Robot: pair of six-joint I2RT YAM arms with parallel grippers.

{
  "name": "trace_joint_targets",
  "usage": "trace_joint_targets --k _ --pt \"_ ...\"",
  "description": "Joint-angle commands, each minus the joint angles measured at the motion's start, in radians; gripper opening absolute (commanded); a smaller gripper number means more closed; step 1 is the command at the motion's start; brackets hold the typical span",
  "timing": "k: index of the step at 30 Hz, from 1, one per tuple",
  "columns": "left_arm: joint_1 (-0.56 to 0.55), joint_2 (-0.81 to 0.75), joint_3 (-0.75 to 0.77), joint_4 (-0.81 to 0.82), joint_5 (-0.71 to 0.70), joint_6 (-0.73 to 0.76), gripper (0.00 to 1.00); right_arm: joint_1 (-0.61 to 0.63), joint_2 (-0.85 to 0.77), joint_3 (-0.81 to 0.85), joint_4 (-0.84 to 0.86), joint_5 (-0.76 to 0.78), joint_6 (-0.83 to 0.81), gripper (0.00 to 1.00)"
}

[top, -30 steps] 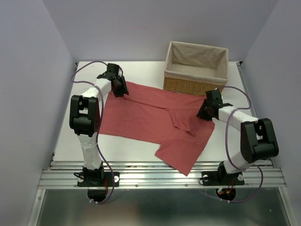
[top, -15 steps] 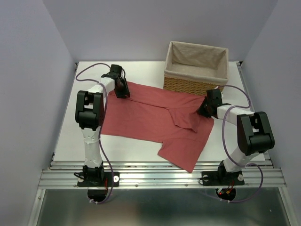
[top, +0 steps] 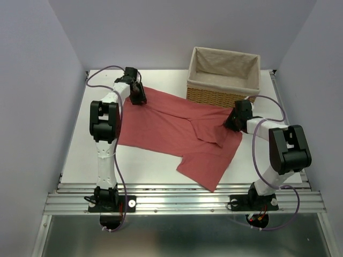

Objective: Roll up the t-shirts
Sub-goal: Move the bin to the center of the board.

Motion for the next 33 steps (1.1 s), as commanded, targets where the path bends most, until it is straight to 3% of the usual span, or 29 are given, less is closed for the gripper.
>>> trace_joint_targets --k 1,7,10,16,21,24,28,31,33 --pt "0.01 -0.095 0.028 -0.049 -0.034 0.032 0.44 -0.011 -0.079 -0.016 -0.124 0.042 -0.017 0.32" --pt "0.01 -0.339 -0.052 -0.054 -0.042 0.039 0.47 -0.011 -0.33 -0.042 -0.199 -0.064 -0.082 0.46" --pt "0.01 -0.474 -0.179 -0.045 -0.056 0.037 0.48 -0.011 -0.408 -0.071 -0.242 -0.139 -0.093 0.5" --pt "0.013 -0.741 -0.609 -0.048 -0.14 -0.009 0.49 0.132 -0.582 -0.166 -0.332 -0.16 -0.029 0.52" --pt "0.013 -0.902 -0.843 -0.08 -0.258 -0.185 0.5 0.288 -0.57 -0.183 -0.328 -0.107 0.034 0.56" --pt "0.016 -0.95 -0.949 -0.104 -0.383 -0.294 0.5 0.321 -0.549 -0.167 -0.311 -0.102 0.046 0.57" --pt "0.068 -1.057 -1.09 -0.01 -0.373 -0.438 0.5 0.321 -0.527 -0.146 -0.288 -0.094 0.016 0.63" --pt "0.081 -1.01 -1.097 0.005 -0.392 -0.455 0.51 0.321 -0.523 -0.135 -0.283 -0.098 0.0 0.66" --pt "0.087 -0.973 -1.1 0.024 -0.425 -0.462 0.58 0.321 -0.52 -0.129 -0.288 -0.102 -0.006 0.66"
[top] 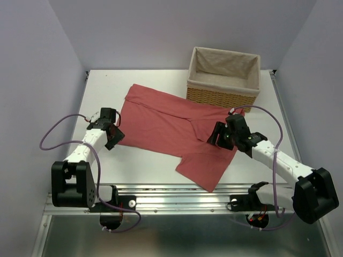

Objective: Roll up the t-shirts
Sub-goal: Move the bin to the center of the board.

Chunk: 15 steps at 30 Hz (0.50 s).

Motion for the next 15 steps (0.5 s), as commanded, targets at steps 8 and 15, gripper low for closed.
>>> trace_joint_targets --k 8,15 --pt "0.014 0.13 -0.06 0.257 -0.06 -0.077 0.6 0.0 -0.044 0.036 -0.006 0.029 -0.034 0.67" --pt "0.012 0.245 -0.057 0.294 -0.048 -0.108 0.36 0.0 -0.063 0.037 -0.041 0.012 -0.048 0.7"
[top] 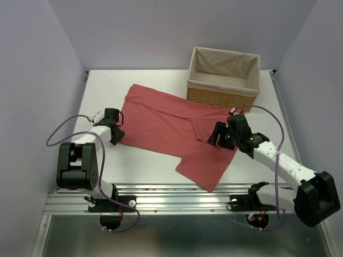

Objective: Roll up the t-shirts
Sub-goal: Move the bin to the center of the board.

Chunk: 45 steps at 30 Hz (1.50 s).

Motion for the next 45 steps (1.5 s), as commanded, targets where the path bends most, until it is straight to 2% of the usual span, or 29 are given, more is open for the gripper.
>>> trace_joint_targets --k 1,2,3,4,7,13,14,15,18,27,40,45 --pt "0.003 0.059 -0.012 0.022 -0.001 -0.049 0.3 0.009 -0.039 0.03 -0.026 0.0 -0.029 0.7" --pt "0.003 0.059 -0.005 0.02 -0.002 -0.051 0.14 0.009 -0.052 0.03 -0.041 -0.008 -0.033 0.71" --pt "0.003 0.057 0.0 0.013 -0.005 -0.052 0.04 0.009 -0.057 0.033 -0.053 -0.011 -0.033 0.71" --pt "0.003 0.048 0.006 0.005 -0.01 -0.055 0.0 0.028 -0.063 0.036 -0.076 -0.013 -0.026 0.71" --pt "0.003 -0.013 0.023 -0.024 -0.027 -0.059 0.0 0.062 -0.076 0.034 -0.116 0.021 0.002 0.71" --pt "0.005 -0.141 0.017 -0.07 -0.036 -0.043 0.0 0.072 -0.019 0.065 -0.162 0.228 0.065 0.71" --pt "0.005 -0.148 0.014 -0.075 -0.036 -0.042 0.0 0.072 -0.007 0.079 -0.142 0.234 0.076 0.75" --pt "0.006 -0.156 0.008 -0.084 -0.047 -0.04 0.0 0.012 0.025 0.095 -0.119 0.193 0.073 0.79" --pt "0.006 -0.17 -0.011 -0.089 -0.082 -0.043 0.0 -0.112 0.093 0.097 0.014 0.083 0.048 0.79" --pt "0.019 -0.202 -0.063 -0.061 -0.053 -0.025 0.0 -0.229 0.372 0.327 0.056 0.11 -0.045 0.8" --pt "0.023 -0.214 -0.064 -0.032 -0.013 0.006 0.0 -0.289 0.619 0.438 0.131 0.135 -0.055 0.8" --pt "0.023 -0.214 -0.055 -0.026 0.004 0.014 0.0 -0.289 0.627 0.464 0.146 0.106 -0.036 0.8"
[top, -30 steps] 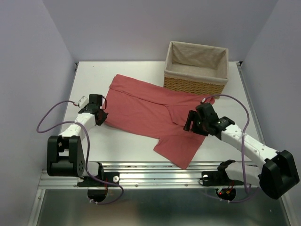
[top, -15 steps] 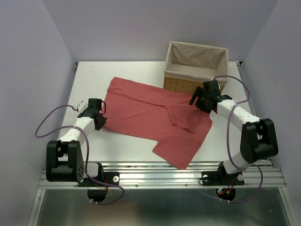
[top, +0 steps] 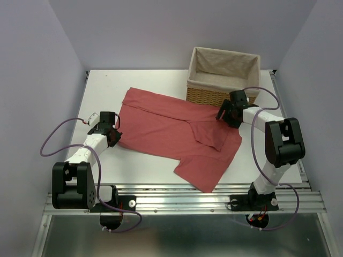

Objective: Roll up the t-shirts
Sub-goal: Move the bin to the center of the board.

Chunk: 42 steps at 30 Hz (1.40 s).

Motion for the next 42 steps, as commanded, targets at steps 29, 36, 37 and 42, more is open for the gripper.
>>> trace_joint_targets --k 29,36,37,42 --pt "0.006 0.015 0.094 -0.034 -0.013 0.049 0.0 -0.015 0.237 0.461 0.072 0.056 0.02 0.8" --pt "0.006 -0.011 0.085 -0.044 -0.016 0.052 0.0 -0.015 0.24 0.472 0.092 0.024 0.029 0.8" --pt "0.006 -0.019 0.084 -0.044 -0.016 0.052 0.0 -0.015 0.224 0.443 0.091 0.019 0.029 0.8" --pt "0.006 -0.028 0.071 -0.038 -0.012 0.049 0.0 -0.015 0.01 0.279 0.111 0.014 0.011 0.81"
